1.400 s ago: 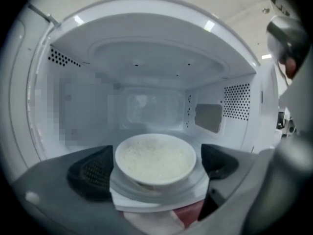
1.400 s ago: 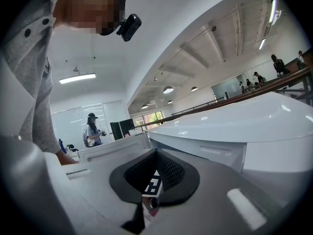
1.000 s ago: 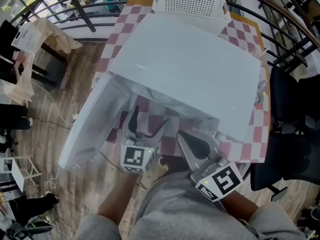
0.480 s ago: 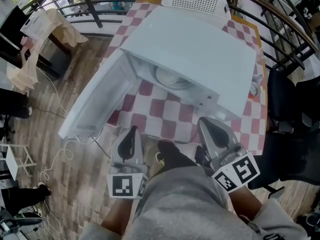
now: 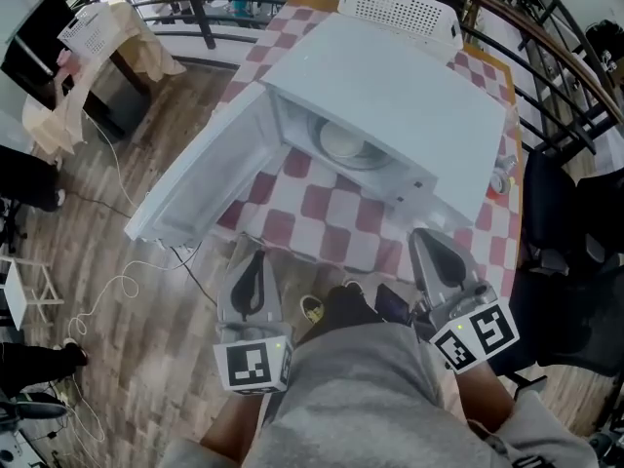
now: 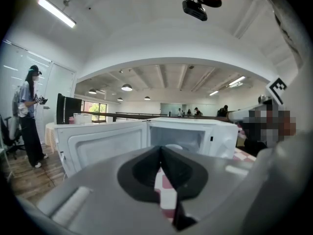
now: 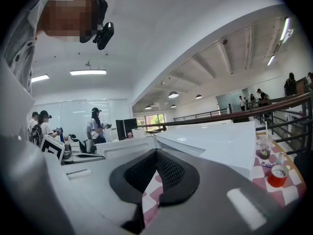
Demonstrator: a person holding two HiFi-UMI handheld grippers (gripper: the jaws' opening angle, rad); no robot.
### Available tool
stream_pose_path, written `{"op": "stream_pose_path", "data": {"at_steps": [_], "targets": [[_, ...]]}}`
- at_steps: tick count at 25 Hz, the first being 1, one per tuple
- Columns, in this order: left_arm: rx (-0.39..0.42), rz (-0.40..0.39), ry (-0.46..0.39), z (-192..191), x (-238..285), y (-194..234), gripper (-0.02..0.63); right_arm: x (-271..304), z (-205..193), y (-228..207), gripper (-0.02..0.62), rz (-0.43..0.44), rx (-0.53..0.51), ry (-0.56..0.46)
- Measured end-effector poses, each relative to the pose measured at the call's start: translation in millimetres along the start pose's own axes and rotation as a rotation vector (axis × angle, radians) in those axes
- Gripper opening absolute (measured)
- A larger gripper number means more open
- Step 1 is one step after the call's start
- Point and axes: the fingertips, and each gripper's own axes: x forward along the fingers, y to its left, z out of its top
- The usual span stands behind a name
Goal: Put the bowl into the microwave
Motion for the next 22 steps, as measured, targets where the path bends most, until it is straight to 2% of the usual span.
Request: {"op": "stream_pose_path", "data": {"at_steps": [5,10,18,22], "targets": [[-0.015,0.042,0.016,-3,-12,6,0.011,1,-5,4,-0.006,0.027,-0.018,0.013],[-0.028,0.069,0.015,-4,-26,-8,0.011,-13,-10,-3,-0.006,0.043,-0.026,0.031],[-0.051,0.092,0.008,-8,-58,-68,0.011,-71,-15,-29,-0.006,0.054,-0.027,0.029],[-0.035,0.089,-0.005,-7,-82,-109,0.011,-110,-20,-46,-0.006,0.047,-0.018,0.024]]}}
